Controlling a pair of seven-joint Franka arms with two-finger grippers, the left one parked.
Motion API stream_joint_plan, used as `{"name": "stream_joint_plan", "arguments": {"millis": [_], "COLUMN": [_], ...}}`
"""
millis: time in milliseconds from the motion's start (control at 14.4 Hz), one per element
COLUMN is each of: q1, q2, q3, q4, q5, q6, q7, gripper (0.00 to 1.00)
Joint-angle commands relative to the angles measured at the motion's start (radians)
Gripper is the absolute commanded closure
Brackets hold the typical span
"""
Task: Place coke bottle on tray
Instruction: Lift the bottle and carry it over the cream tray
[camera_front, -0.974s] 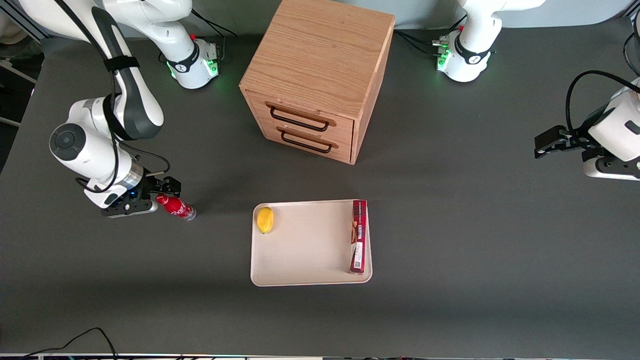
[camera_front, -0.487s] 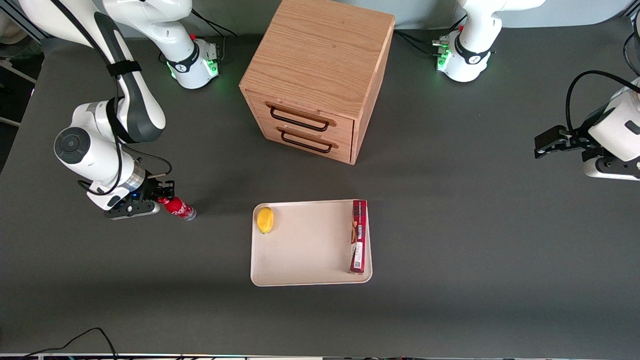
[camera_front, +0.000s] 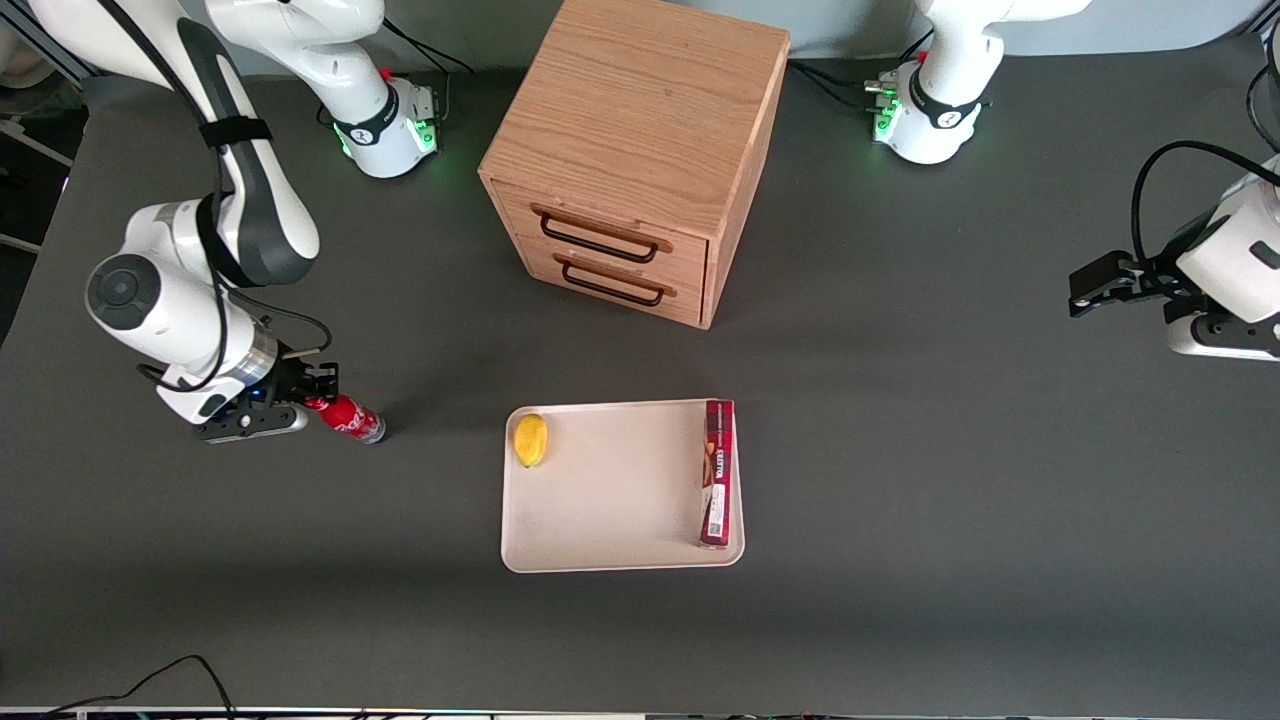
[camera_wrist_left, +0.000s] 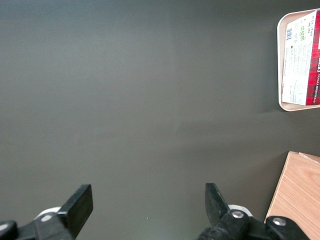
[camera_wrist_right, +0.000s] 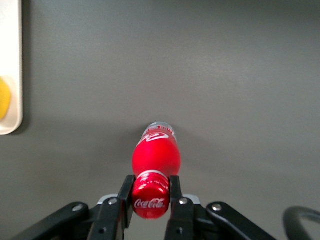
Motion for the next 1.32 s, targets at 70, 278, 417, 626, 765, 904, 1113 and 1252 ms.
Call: {"name": "stream_joint_plan", "arguments": {"millis": [70, 278, 417, 626, 765, 904, 1113, 1252], "q1": [-0.012, -0.012, -0.012, -0.013, -0.006, 0.0, 0.049, 0.12], "q2": [-0.038, -0.064, -0.067, -0.063, -0.044, 0.009, 0.139, 0.242], "q3": [0.006, 0.0, -0.006, -0.021, -0.023, -0.014, 0.023, 0.023], "q4": [0.229, 0.398, 0.51, 0.63, 0.664, 0.711, 0.829, 0.922], "q5": [0.038, 0.058, 0.059, 0.058, 0.058, 0.058, 0.058, 0.058], "q6": [-0.269, -0.522, -0.653, -0.759, -0.761, -0.761, -0.755, -0.735], "q7": [0.006, 0.008, 0.008, 0.0, 0.012, 0.079, 0.226, 0.357], "gripper": [1.0, 1.0, 1.0, 1.0, 1.0, 1.0, 1.0, 1.0]}}
